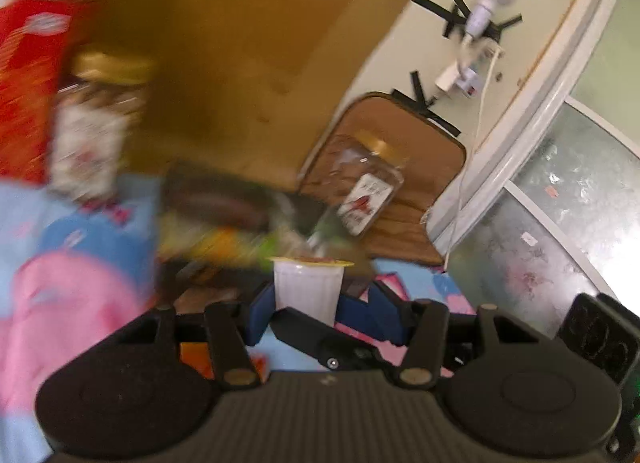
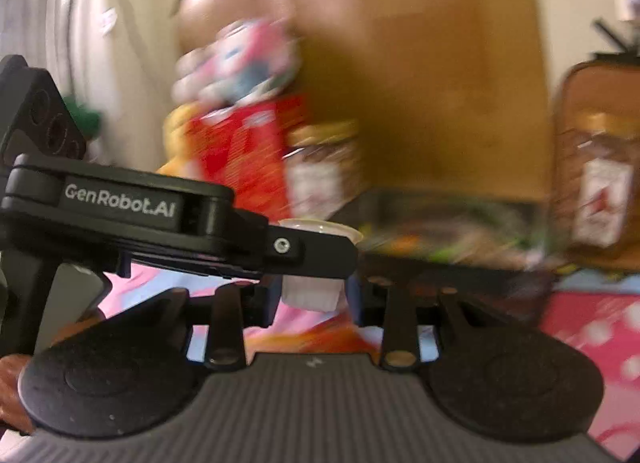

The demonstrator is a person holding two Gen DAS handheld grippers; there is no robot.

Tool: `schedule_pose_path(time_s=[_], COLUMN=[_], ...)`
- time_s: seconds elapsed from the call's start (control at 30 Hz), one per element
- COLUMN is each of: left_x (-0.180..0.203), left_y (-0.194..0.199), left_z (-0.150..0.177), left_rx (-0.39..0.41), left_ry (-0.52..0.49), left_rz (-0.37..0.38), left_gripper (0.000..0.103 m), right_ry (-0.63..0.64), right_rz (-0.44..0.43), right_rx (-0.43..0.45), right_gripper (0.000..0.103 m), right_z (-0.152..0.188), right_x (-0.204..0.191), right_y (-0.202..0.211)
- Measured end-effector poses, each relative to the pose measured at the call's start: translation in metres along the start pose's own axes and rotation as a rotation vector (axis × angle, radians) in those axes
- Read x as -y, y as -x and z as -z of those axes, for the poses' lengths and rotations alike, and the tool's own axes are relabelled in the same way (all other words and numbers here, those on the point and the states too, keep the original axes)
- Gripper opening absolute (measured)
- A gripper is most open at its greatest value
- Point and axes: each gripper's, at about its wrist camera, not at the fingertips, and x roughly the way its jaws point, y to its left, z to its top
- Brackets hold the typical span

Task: Organize snacks
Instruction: 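Lower the white cup into the black box and open the left tool, then grasp the orange snack packet with the right tool and set it down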

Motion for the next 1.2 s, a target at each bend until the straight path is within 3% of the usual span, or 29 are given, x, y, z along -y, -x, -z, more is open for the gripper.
schedule_pose_path(time_s=[0.13,0.23,0.43,0.57,0.67,0.73,0.8,0.87,0.9,0.93,1.0,1.1,1.2], left_x=[0.018,0.017,-0.002,-0.03,-0.049,-0.06,-0.067,-0.073,-0.076,-0.078,-0.082,-0.08,-0.072], left_y=[-0.057,-0.06,0.014,0.057,0.073,0.083,0.093,0.099,0.1,0.1,0.099,0.103,0.105], left_z=[-0.022,-0.02,0.003,0.036,0.062,0.075,0.086,0.093,0.095,0.096,0.097,0.099,0.096], left_rx=[-0.027,-0.018,0.072,0.084,0.049,0.041,0.044,0.042,0.038,0.037,0.035,0.039,0.04], left_ry=[-0.033,-0.022,0.01,0.074,0.14,0.187,0.216,0.234,0.239,0.245,0.267,0.264,0.23], left_rz=[-0.048,-0.082,-0.033,-0.085,-0.128,-0.119,-0.12,-0.121,-0.12,-0.122,-0.122,-0.108,-0.095], left_gripper=[0.054,0.054,0.054,0.054,0.054,0.054,0.054,0.054,0.054,0.054,0.054,0.054,0.054], right_ry=[-0.027,-0.042,-0.165,-0.244,-0.204,-0.184,-0.261,-0.384,-0.461,-0.539,-0.592,-0.597,-0.571], right_rz=[0.131,0.216,0.109,-0.013,-0.039,-0.074,-0.087,-0.091,-0.104,-0.132,-0.125,-0.118,-0.102], right_rx=[0.033,0.018,0.079,-0.015,-0.119,-0.179,-0.246,-0.252,-0.254,-0.265,-0.314,-0.298,-0.246], right_gripper=[0.043,0.051,0.051,0.051,0.051,0.061,0.063,0.063,0.057,0.039,0.016,0.012,0.01], right_z=[-0.016,-0.015,0.013,0.043,0.049,0.047,0.047,0.048,0.048,0.049,0.054,0.054,0.052], right_x=[0.048,0.072,0.073,0.063,0.047,0.044,0.047,0.054,0.059,0.062,0.059,0.053,0.05], right_y=[-0.01,-0.012,0.036,0.03,0.009,-0.011,-0.027,-0.032,-0.033,-0.038,-0.052,-0.054,-0.03])
